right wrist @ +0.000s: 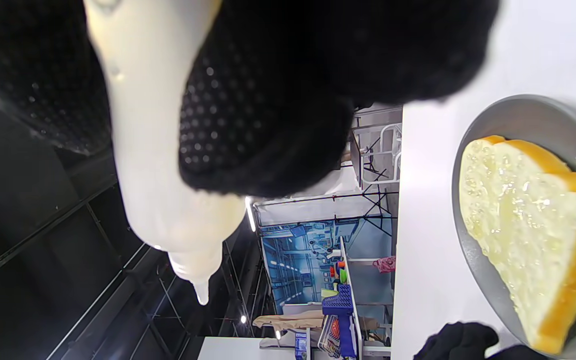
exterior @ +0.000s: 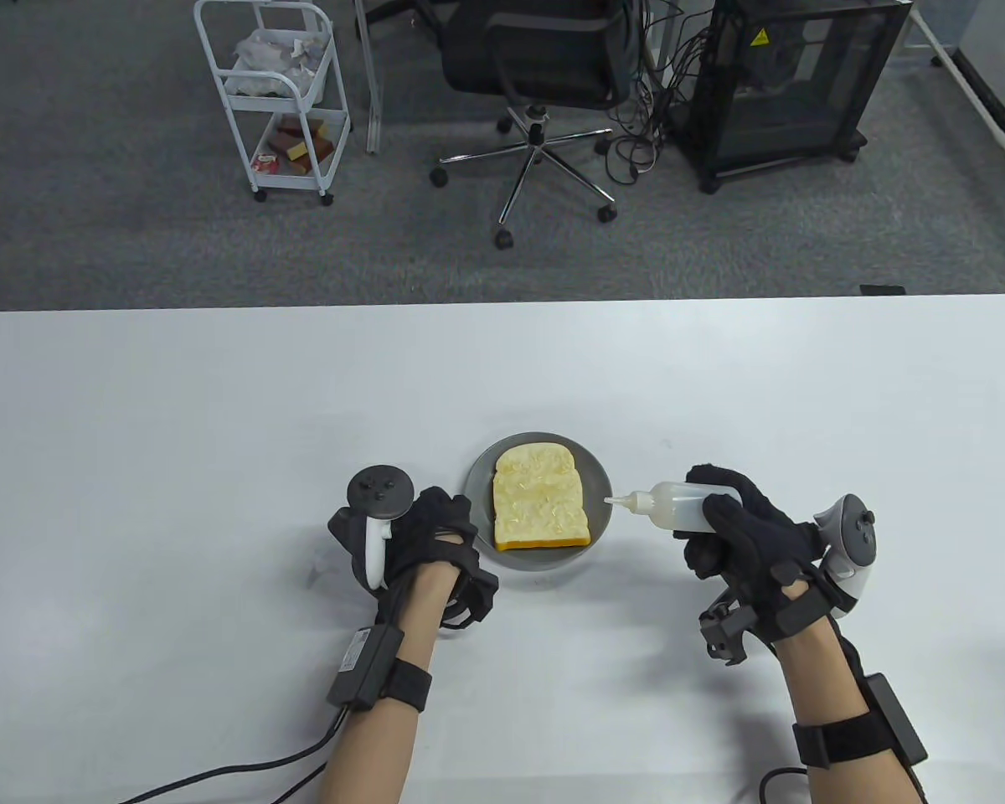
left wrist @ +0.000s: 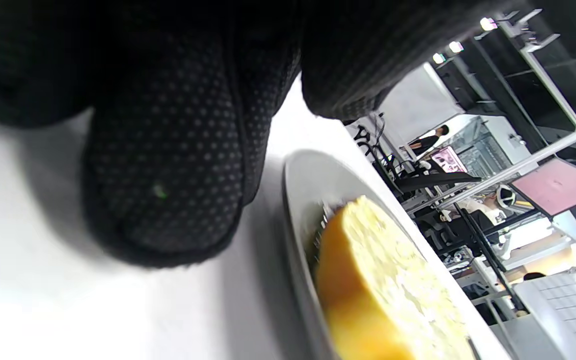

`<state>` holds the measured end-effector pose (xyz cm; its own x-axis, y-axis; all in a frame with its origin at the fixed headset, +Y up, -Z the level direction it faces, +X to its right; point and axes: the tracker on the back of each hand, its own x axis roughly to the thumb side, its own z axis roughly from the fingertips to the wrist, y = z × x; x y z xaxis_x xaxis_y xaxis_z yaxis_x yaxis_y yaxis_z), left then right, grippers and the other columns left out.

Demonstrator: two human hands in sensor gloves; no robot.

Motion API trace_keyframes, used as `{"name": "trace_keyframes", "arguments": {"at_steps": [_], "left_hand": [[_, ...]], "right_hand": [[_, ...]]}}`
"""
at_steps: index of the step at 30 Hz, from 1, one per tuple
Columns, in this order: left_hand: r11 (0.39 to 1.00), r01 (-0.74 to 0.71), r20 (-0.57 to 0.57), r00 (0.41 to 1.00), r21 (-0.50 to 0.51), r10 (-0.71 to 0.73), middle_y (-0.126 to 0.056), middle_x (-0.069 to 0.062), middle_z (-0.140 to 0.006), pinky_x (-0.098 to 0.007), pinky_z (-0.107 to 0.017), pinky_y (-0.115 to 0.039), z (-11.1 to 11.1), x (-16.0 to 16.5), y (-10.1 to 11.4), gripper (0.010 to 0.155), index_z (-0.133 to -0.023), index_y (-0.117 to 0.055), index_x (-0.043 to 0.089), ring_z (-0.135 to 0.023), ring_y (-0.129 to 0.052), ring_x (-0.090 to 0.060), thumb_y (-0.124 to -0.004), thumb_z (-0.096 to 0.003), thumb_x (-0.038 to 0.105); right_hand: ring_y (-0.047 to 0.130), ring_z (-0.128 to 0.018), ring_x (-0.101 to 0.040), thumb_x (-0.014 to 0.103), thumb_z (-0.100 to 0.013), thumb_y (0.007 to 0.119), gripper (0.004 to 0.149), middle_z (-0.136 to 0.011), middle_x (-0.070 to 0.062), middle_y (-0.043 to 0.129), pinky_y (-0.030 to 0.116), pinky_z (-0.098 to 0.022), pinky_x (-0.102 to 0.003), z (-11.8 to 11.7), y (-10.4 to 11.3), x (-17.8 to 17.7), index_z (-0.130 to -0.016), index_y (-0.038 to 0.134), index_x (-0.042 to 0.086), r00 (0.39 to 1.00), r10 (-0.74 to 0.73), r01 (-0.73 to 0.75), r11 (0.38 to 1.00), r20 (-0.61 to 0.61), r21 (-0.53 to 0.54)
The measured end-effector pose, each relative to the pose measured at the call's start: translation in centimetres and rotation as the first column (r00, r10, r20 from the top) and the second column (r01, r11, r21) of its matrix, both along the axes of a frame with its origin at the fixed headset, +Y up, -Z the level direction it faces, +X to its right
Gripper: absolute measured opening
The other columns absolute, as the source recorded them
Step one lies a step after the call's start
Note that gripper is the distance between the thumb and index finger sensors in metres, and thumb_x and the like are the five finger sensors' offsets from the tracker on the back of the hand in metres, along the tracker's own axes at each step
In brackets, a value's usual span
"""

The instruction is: Squeeze honey bottle to draw zigzag on toast

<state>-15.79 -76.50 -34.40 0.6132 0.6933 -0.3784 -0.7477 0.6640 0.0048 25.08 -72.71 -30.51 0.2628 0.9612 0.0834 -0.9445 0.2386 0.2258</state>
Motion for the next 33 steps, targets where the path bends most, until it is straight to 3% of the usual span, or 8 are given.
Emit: {"name": "trace_keyframes", "arguments": {"at_steps": [8,13,18,21,24,25,30,33], "left_hand": [[0.977,0.116,-0.001,0.993,0.177,-0.117,-0.115,-0.010,-0.031,-0.040,-0.011,-0.092,3.6,-4.8,7.0,0.043,-0.076,-0.093,0.003,0.003,-0.111,-0.013,-0.087,-0.0528,0.039],[0.960,0.206,-0.085,0.978,0.190,-0.192,-0.113,-0.007,-0.022,-0.041,-0.008,-0.091,4.3,-8.9,8.7,0.043,-0.074,-0.096,0.003,0.010,-0.106,-0.011,-0.089,-0.0521,0.040],[0.957,0.251,-0.142,0.962,0.144,-0.231,-0.112,-0.006,-0.021,-0.041,-0.008,-0.091,4.4,-11.7,6.7,0.044,-0.073,-0.097,0.004,0.011,-0.104,-0.011,-0.091,-0.0513,0.041],[0.911,0.405,-0.179,0.904,0.075,-0.387,-0.112,-0.008,-0.030,-0.041,-0.012,-0.091,4.1,-12.8,5.0,0.052,-0.079,-0.093,0.007,0.006,-0.105,-0.011,-0.094,-0.0486,0.049],[0.880,0.471,-0.083,0.876,-0.065,-0.475,-0.103,-0.016,-0.063,-0.044,-0.023,-0.089,3.6,-13.1,3.2,0.064,-0.092,-0.083,0.013,-0.019,-0.109,-0.018,-0.092,-0.0477,0.058],[0.884,0.461,-0.060,0.883,-0.081,-0.466,-0.100,-0.018,-0.067,-0.045,-0.024,-0.088,3.3,-13.1,2.5,0.066,-0.093,-0.081,0.013,-0.023,-0.109,-0.020,-0.093,-0.0473,0.059],[0.880,0.457,0.045,0.889,-0.134,-0.455,-0.093,-0.023,-0.077,-0.048,-0.031,-0.085,2.3,-12.1,0.1,0.067,-0.097,-0.077,0.014,-0.041,-0.107,-0.028,-0.094,-0.0471,0.056],[0.837,0.532,0.038,0.846,-0.126,-0.532,-0.091,-0.021,-0.073,-0.049,-0.033,-0.083,1.9,-11.3,-0.4,0.060,-0.093,-0.082,0.014,-0.037,-0.104,-0.026,-0.095,-0.0475,0.050]], "right_hand": [[0.106,-0.027,-0.012,0.060,-0.047,0.091,0.073,-0.067,-0.013,0.098,0.092,-0.017,-0.027,0.2,0.2,0.2,-0.097,0.072,0.010,1.000,-0.024,0.024,1.000,0.000,0.012],[0.106,-0.027,-0.012,0.060,-0.047,0.091,0.073,-0.067,-0.013,0.098,0.092,-0.017,-0.027,0.3,0.2,0.2,-0.097,0.072,0.010,0.999,-0.037,0.037,0.999,-0.001,0.017],[0.106,-0.027,-0.012,0.060,-0.047,0.091,0.073,-0.067,-0.013,0.098,0.092,-0.017,-0.027,0.2,0.1,0.2,-0.097,0.072,0.010,0.999,-0.037,0.037,0.999,0.001,0.004],[0.106,-0.027,-0.012,0.060,-0.047,0.091,0.073,-0.067,-0.013,0.098,0.092,-0.017,-0.027,0.2,-0.1,0.2,-0.097,0.072,0.010,1.000,-0.030,0.030,1.000,0.004,-0.004],[0.106,-0.027,-0.012,0.060,-0.047,0.091,0.073,-0.067,-0.013,0.098,0.092,-0.017,-0.027,0.2,-0.2,0.2,-0.097,0.072,0.010,1.000,-0.027,0.027,1.000,0.000,-0.007],[0.107,-0.027,-0.012,0.060,-0.047,0.091,0.074,-0.067,-0.013,0.098,0.092,-0.017,-0.027,0.2,-0.3,0.1,-0.097,0.072,0.010,1.000,-0.023,0.023,1.000,0.001,-0.009],[0.106,-0.027,-0.012,0.060,-0.047,0.091,0.074,-0.067,-0.013,0.098,0.092,-0.017,-0.027,0.1,-0.4,0.1,-0.097,0.072,0.010,1.000,-0.019,0.018,1.000,-0.003,-0.015],[0.106,-0.027,-0.012,0.060,-0.047,0.091,0.074,-0.067,-0.013,0.098,0.092,-0.017,-0.027,0.2,-0.4,0.0,-0.097,0.072,0.010,1.000,-0.015,0.015,1.000,-0.003,-0.020]]}}
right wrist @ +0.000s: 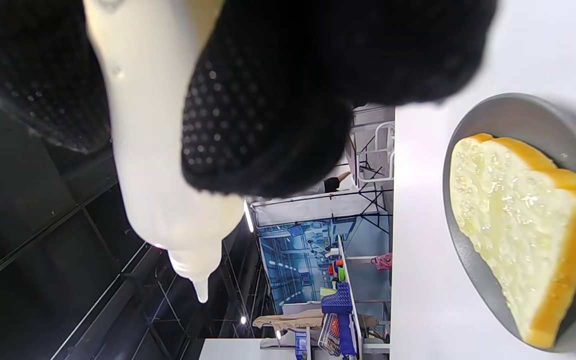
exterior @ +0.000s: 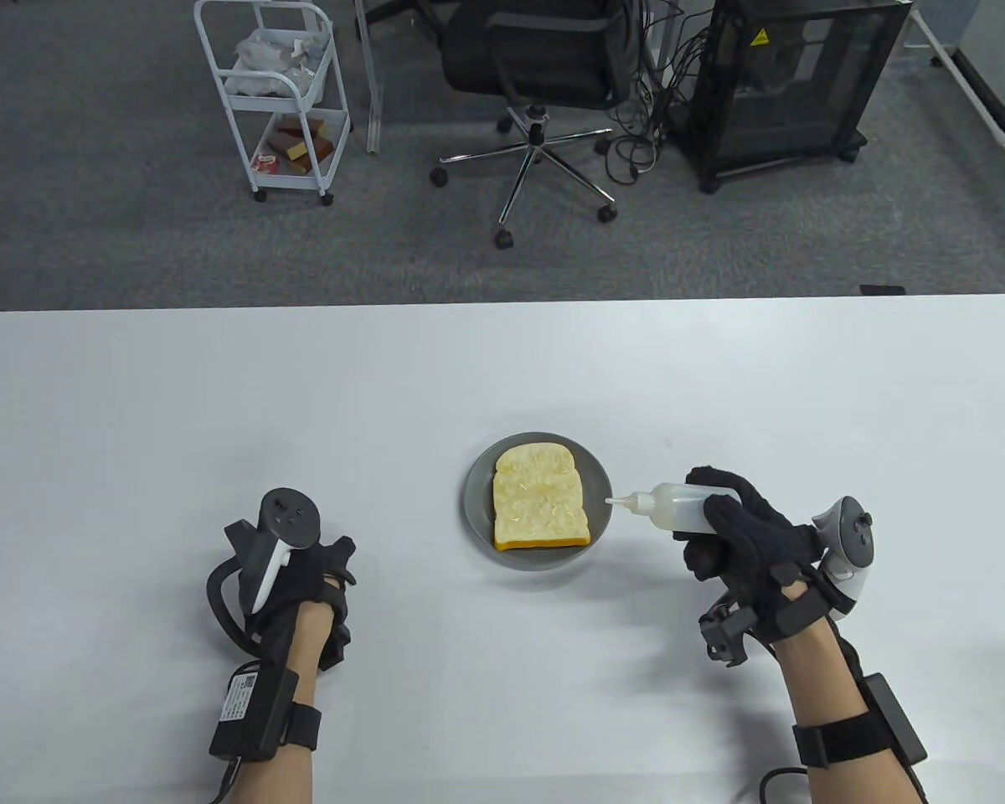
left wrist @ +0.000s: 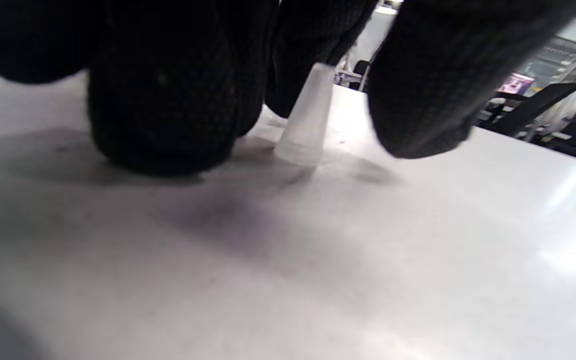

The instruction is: Squeeze honey bottle to draw zigzag on toast

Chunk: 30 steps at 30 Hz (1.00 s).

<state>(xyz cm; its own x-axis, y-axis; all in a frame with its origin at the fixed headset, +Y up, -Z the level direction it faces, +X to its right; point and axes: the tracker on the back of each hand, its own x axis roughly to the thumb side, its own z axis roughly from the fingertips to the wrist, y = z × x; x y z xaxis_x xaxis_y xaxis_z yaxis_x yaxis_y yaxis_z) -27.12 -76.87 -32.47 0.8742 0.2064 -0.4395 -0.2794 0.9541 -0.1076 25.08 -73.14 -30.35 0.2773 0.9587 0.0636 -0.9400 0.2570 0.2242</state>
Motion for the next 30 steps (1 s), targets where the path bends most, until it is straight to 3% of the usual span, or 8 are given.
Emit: {"name": "trace_keyframes", "arguments": {"at_steps": [5,9,16,20,22,26,28,30], "left_hand": [[0.994,0.102,0.066,0.992,0.022,-0.104,-0.097,-0.020,-0.062,-0.047,-0.032,-0.085,-0.4,1.7,-0.2,0.040,-0.080,-0.090,0.011,-0.029,-0.105,-0.023,-0.092,-0.0497,0.037],[0.988,0.150,0.079,0.985,0.046,-0.153,-0.101,-0.017,-0.057,-0.044,-0.029,-0.089,-0.1,2.1,0.1,0.039,-0.076,-0.091,0.009,-0.023,-0.108,-0.017,-0.093,-0.0484,0.037],[0.966,-0.104,0.167,0.984,0.235,0.065,-0.103,-0.018,-0.053,-0.044,-0.025,-0.090,1.4,4.3,4.9,0.040,-0.075,-0.090,0.008,-0.017,-0.108,-0.016,-0.093,-0.0487,0.038],[0.941,-0.209,0.288,0.949,0.267,0.129,-0.104,-0.015,-0.053,-0.043,-0.024,-0.091,2.3,7.3,6.9,0.040,-0.075,-0.090,0.010,-0.016,-0.108,-0.014,-0.092,-0.0492,0.040],[0.892,-0.357,0.349,0.902,0.276,0.254,-0.104,-0.016,-0.052,-0.043,-0.024,-0.091,2.7,8.6,7.6,0.040,-0.075,-0.090,0.009,-0.016,-0.108,-0.014,-0.092,-0.0491,0.040],[0.685,-0.692,0.454,0.697,0.226,0.555,-0.105,-0.015,-0.052,-0.043,-0.023,-0.091,3.4,10.5,7.7,0.040,-0.075,-0.090,0.009,-0.015,-0.109,-0.014,-0.092,-0.0492,0.040],[0.571,-0.783,0.493,0.609,0.247,0.622,-0.105,-0.016,-0.052,-0.044,-0.024,-0.091,4.0,11.1,7.3,0.040,-0.075,-0.090,0.008,-0.016,-0.110,-0.016,-0.092,-0.0490,0.039],[0.529,-0.801,0.527,0.589,0.280,0.613,-0.106,-0.016,-0.052,-0.044,-0.024,-0.092,4.3,11.4,6.8,0.040,-0.074,-0.091,0.008,-0.016,-0.111,-0.016,-0.092,-0.0484,0.039]], "right_hand": [[0.106,-0.027,-0.012,0.060,-0.047,0.091,0.074,-0.067,-0.013,0.098,0.092,-0.017,-0.027,0.0,-0.2,-0.2,-0.097,0.072,0.010,1.000,0.016,-0.016,1.000,-0.005,-0.005],[0.107,-0.027,-0.012,0.060,-0.047,0.091,0.074,-0.067,-0.013,0.098,0.092,-0.016,-0.027,0.0,-0.2,-0.3,-0.097,0.072,0.009,1.000,0.029,-0.029,1.000,-0.008,0.000],[0.106,-0.027,-0.012,0.060,-0.047,0.091,0.074,-0.067,-0.013,0.098,0.092,-0.017,-0.027,-0.1,-0.1,-0.3,-0.097,0.072,0.010,1.000,0.001,-0.001,1.000,-0.015,0.005],[0.107,-0.027,-0.012,0.061,-0.047,0.091,0.074,-0.067,-0.013,0.098,0.092,-0.017,-0.027,0.0,-0.2,-0.6,-0.097,0.072,0.010,1.000,-0.002,0.002,1.000,-0.022,0.004],[0.107,-0.027,-0.012,0.061,-0.047,0.091,0.074,-0.067,-0.013,0.098,0.092,-0.017,-0.027,0.2,0.0,-0.8,-0.097,0.072,0.009,0.999,0.002,-0.002,1.000,-0.032,0.013],[0.107,-0.028,-0.012,0.061,-0.047,0.091,0.074,-0.067,-0.013,0.098,0.093,-0.017,-0.027,0.3,0.0,-1.5,-0.097,0.072,0.010,0.998,0.014,-0.012,1.000,-0.062,0.023],[0.107,-0.027,-0.012,0.061,-0.047,0.091,0.074,-0.067,-0.013,0.098,0.093,-0.017,-0.027,0.5,0.0,-1.9,-0.097,0.072,0.010,0.997,0.025,-0.023,0.999,-0.075,0.030],[0.107,-0.028,-0.012,0.061,-0.047,0.091,0.074,-0.067,-0.013,0.098,0.093,-0.017,-0.027,0.6,-0.1,-2.3,-0.097,0.072,0.010,0.996,0.034,-0.032,0.999,-0.086,0.030]]}}
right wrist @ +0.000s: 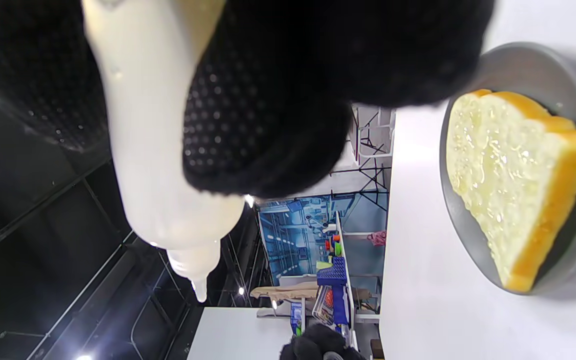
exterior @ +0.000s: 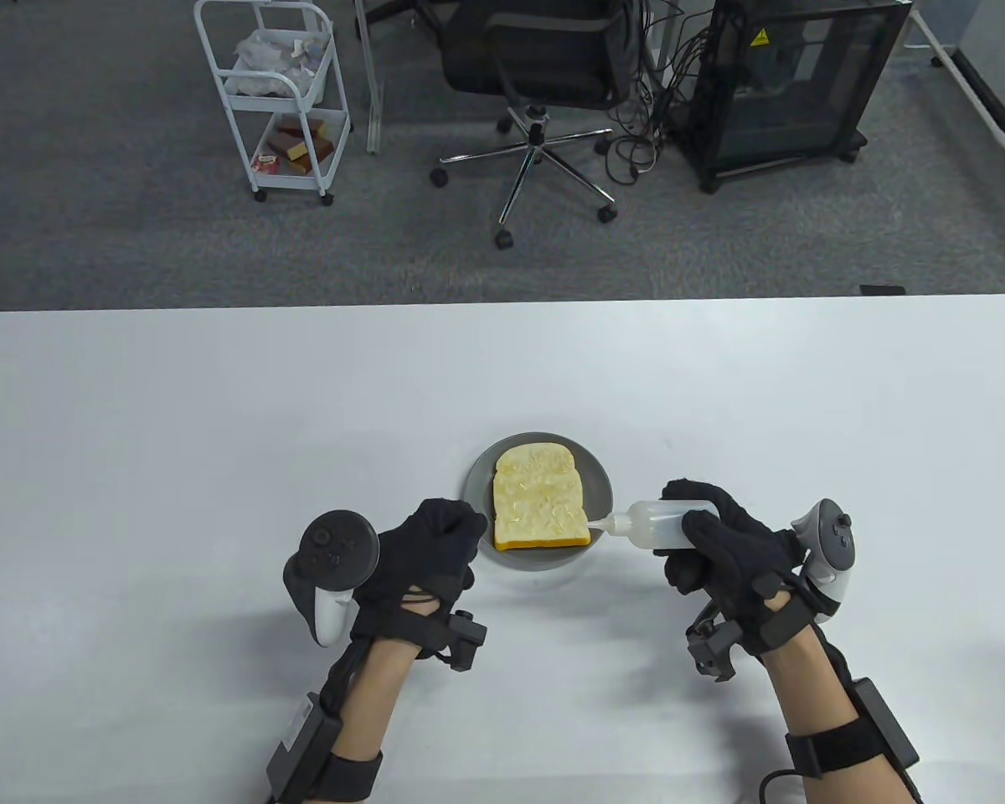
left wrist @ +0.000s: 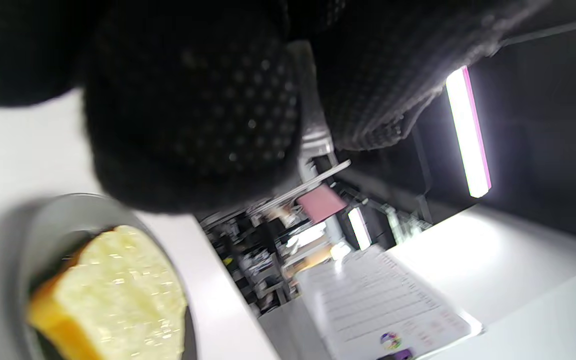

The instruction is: Squeeze honey bottle to draw zigzag on toast

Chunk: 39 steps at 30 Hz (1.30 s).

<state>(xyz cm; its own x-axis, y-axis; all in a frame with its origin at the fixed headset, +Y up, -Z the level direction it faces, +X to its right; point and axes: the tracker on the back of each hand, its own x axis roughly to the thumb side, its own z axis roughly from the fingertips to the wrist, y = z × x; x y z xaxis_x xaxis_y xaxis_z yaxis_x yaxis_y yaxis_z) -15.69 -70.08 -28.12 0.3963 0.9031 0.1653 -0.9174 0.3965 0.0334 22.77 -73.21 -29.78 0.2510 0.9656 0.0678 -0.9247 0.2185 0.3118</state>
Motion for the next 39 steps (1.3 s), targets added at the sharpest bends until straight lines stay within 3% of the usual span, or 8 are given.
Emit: {"name": "trace_keyframes", "arguments": {"at_steps": [4,10,28,32,39], "left_hand": [[0.987,-0.144,0.113,0.982,-0.074,0.152,-0.106,-0.014,-0.056,-0.043,-0.026,-0.093,0.3,0.4,-1.6,0.041,-0.076,-0.090,0.010,-0.020,-0.113,-0.015,-0.092,-0.0490,0.040],[0.893,-0.400,0.205,0.875,-0.209,0.439,-0.105,-0.016,-0.059,-0.044,-0.029,-0.092,0.7,1.2,-3.0,0.041,-0.078,-0.089,0.010,-0.025,-0.113,-0.016,-0.092,-0.0497,0.039],[0.878,-0.422,0.255,0.844,-0.228,0.472,-0.103,-0.016,-0.064,-0.043,-0.033,-0.094,1.3,2.8,-3.5,0.042,-0.081,-0.086,0.010,-0.032,-0.116,-0.016,-0.090,-0.0511,0.038],[0.924,-0.343,0.222,0.900,-0.169,0.374,-0.104,-0.016,-0.061,-0.043,-0.031,-0.094,1.7,3.0,-3.0,0.042,-0.080,-0.088,0.009,-0.029,-0.115,-0.015,-0.091,-0.0502,0.039],[0.934,-0.311,0.177,0.923,-0.176,0.341,-0.108,-0.016,-0.047,-0.042,-0.023,-0.096,2.3,3.6,-3.2,0.042,-0.075,-0.090,0.004,-0.014,-0.115,-0.012,-0.091,-0.0500,0.038]], "right_hand": [[0.107,-0.027,-0.012,0.061,-0.047,0.091,0.074,-0.067,-0.013,0.098,0.093,-0.017,-0.027,0.1,-0.3,-0.8,-0.097,0.072,0.009,1.000,0.027,-0.027,1.000,-0.016,0.000],[0.107,-0.027,-0.012,0.062,-0.047,0.090,0.074,-0.067,-0.013,0.098,0.093,-0.017,-0.027,0.4,-0.8,-2.3,-0.096,0.072,0.009,0.995,0.083,-0.083,0.997,-0.053,0.005],[0.107,-0.029,-0.014,0.060,-0.046,0.091,0.075,-0.069,-0.014,0.097,0.093,-0.018,-0.028,0.7,-1.8,-3.9,-0.097,0.071,0.008,0.985,0.155,-0.156,0.988,-0.075,-0.006],[0.107,-0.030,-0.014,0.060,-0.046,0.091,0.075,-0.069,-0.015,0.096,0.093,-0.019,-0.029,0.8,-1.9,-4.3,-0.097,0.071,0.008,0.982,0.167,-0.168,0.986,-0.085,-0.003],[0.107,-0.034,-0.017,0.056,-0.045,0.094,0.075,-0.073,-0.017,0.094,0.093,-0.021,-0.031,1.0,-1.9,-4.9,-0.099,0.070,0.010,0.973,0.201,-0.200,0.980,-0.109,0.021]]}}
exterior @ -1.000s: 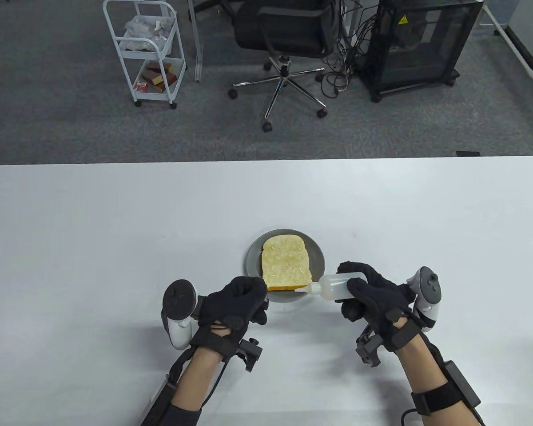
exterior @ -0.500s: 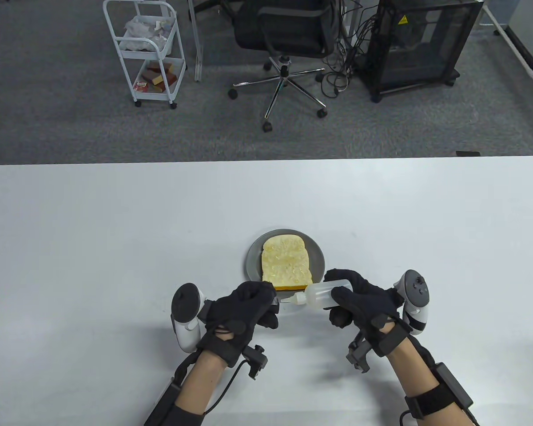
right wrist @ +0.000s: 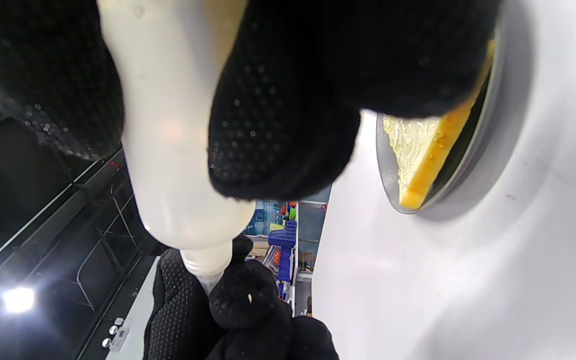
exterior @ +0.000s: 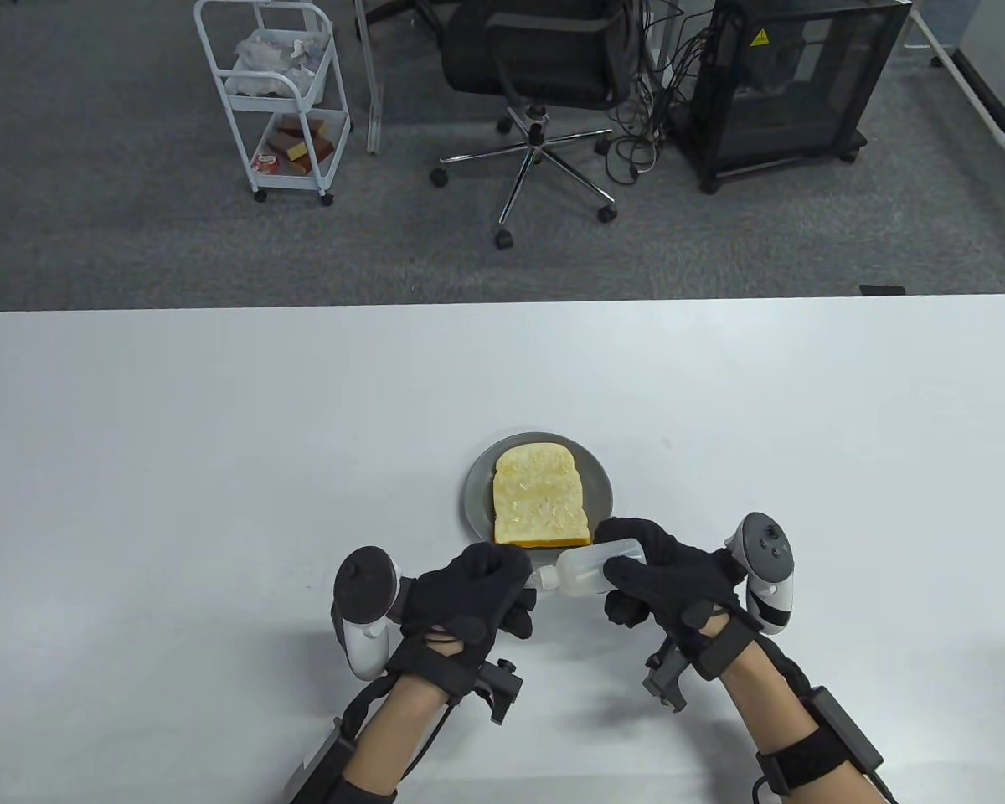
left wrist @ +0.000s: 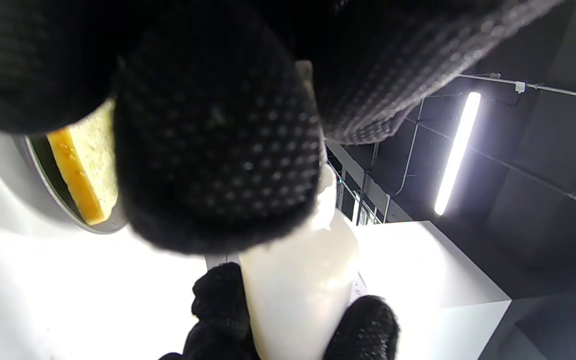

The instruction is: Squeeze honey bottle to draw zigzag on toast

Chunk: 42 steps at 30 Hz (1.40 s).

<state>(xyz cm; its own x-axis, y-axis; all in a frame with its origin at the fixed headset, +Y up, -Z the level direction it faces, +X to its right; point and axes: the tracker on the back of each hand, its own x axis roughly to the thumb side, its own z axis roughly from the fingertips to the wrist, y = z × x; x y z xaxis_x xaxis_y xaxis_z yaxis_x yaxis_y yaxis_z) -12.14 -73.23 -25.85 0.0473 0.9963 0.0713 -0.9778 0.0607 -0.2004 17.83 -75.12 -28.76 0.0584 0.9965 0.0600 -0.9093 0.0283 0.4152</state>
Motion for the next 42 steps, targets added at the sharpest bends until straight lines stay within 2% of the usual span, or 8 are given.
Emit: {"name": "trace_keyframes", "arguments": {"at_steps": [7,11,14,18,24,27,32,42], "left_hand": [[0.979,0.115,0.051,0.991,0.169,-0.125,-0.096,-0.014,-0.071,-0.043,-0.037,-0.090,0.1,0.5,0.9,0.039,-0.084,-0.081,0.017,-0.040,-0.108,-0.022,-0.089,-0.0511,0.037],[0.995,0.037,0.113,0.992,0.095,-0.048,-0.082,-0.016,-0.091,-0.048,-0.043,-0.084,0.0,0.4,0.7,0.056,-0.095,-0.070,0.019,-0.062,-0.101,-0.032,-0.090,-0.0515,0.047],[0.993,0.119,0.000,0.993,-0.005,-0.119,-0.095,-0.024,-0.070,-0.052,-0.031,-0.083,0.3,-0.3,0.2,0.065,-0.087,-0.079,0.006,-0.042,-0.105,-0.037,-0.082,-0.0507,0.059],[0.959,0.278,0.104,0.954,0.058,-0.283,-0.110,-0.008,-0.034,-0.043,-0.018,-0.090,-0.1,0.2,0.5,0.054,-0.062,-0.097,0.011,-0.004,-0.109,-0.017,-0.074,-0.0545,0.059],[0.982,0.188,0.159,0.969,0.037,-0.191,-0.103,-0.013,-0.048,-0.043,-0.025,-0.089,-0.2,0.6,0.4,0.048,-0.076,-0.085,0.007,-0.017,-0.107,-0.016,-0.084,-0.0513,0.049],[0.989,0.148,0.147,0.978,0.023,-0.150,-0.096,-0.020,-0.068,-0.048,-0.034,-0.085,-0.2,0.5,0.0,0.063,-0.090,-0.073,0.006,-0.037,-0.108,-0.028,-0.082,-0.0520,0.056],[0.978,0.209,0.172,0.963,-0.004,-0.205,-0.110,-0.009,-0.031,-0.044,-0.017,-0.090,-0.4,0.4,-0.3,0.056,-0.061,-0.098,0.008,0.000,-0.108,-0.017,-0.074,-0.0544,0.059],[0.993,0.121,0.165,0.979,-0.009,-0.117,-0.105,-0.009,-0.040,-0.044,-0.026,-0.088,-0.3,0.4,0.0,0.049,-0.071,-0.089,0.009,-0.009,-0.104,-0.015,-0.079,-0.0542,0.054]], "right_hand": [[0.107,-0.034,-0.016,0.057,-0.047,0.092,0.075,-0.072,-0.016,0.095,0.093,-0.021,-0.031,-0.2,-0.9,0.2,-0.098,0.069,0.008,1.000,-0.024,0.023,0.999,-0.004,-0.042],[0.107,-0.034,-0.017,0.057,-0.047,0.092,0.075,-0.073,-0.016,0.094,0.093,-0.022,-0.031,-0.3,-0.8,0.2,-0.099,0.069,0.008,0.998,-0.059,0.059,0.997,-0.010,-0.055],[0.107,-0.035,-0.017,0.057,-0.046,0.092,0.075,-0.073,-0.015,0.095,0.093,-0.022,-0.031,-0.2,-0.4,0.1,-0.099,0.069,0.008,1.000,-0.025,0.025,1.000,-0.009,-0.018],[0.107,-0.035,-0.017,0.057,-0.046,0.092,0.075,-0.073,-0.016,0.094,0.093,-0.022,-0.031,0.0,-0.4,0.0,-0.098,0.069,0.008,1.000,0.009,-0.009,1.000,0.000,-0.011],[0.107,-0.034,-0.017,0.057,-0.046,0.092,0.075,-0.073,-0.016,0.095,0.093,-0.022,-0.031,-0.2,-0.9,0.2,-0.098,0.070,0.008,1.000,-0.031,0.030,0.999,-0.007,-0.044],[0.107,-0.035,-0.017,0.057,-0.046,0.092,0.075,-0.073,-0.016,0.095,0.093,-0.022,-0.031,-0.3,-0.8,0.2,-0.098,0.069,0.008,0.999,-0.032,0.032,0.999,-0.009,-0.038],[0.107,-0.034,-0.017,0.057,-0.046,0.092,0.075,-0.073,-0.016,0.094,0.093,-0.022,-0.031,-0.1,-0.7,0.0,-0.098,0.070,0.008,1.000,0.004,-0.004,1.000,-0.004,-0.026],[0.107,-0.035,-0.019,0.057,-0.046,0.091,0.075,-0.073,-0.017,0.094,0.092,-0.022,-0.033,-0.1,-0.7,-0.1,-0.097,0.070,0.006,0.999,-0.016,0.014,0.999,-0.035,-0.045]]}}
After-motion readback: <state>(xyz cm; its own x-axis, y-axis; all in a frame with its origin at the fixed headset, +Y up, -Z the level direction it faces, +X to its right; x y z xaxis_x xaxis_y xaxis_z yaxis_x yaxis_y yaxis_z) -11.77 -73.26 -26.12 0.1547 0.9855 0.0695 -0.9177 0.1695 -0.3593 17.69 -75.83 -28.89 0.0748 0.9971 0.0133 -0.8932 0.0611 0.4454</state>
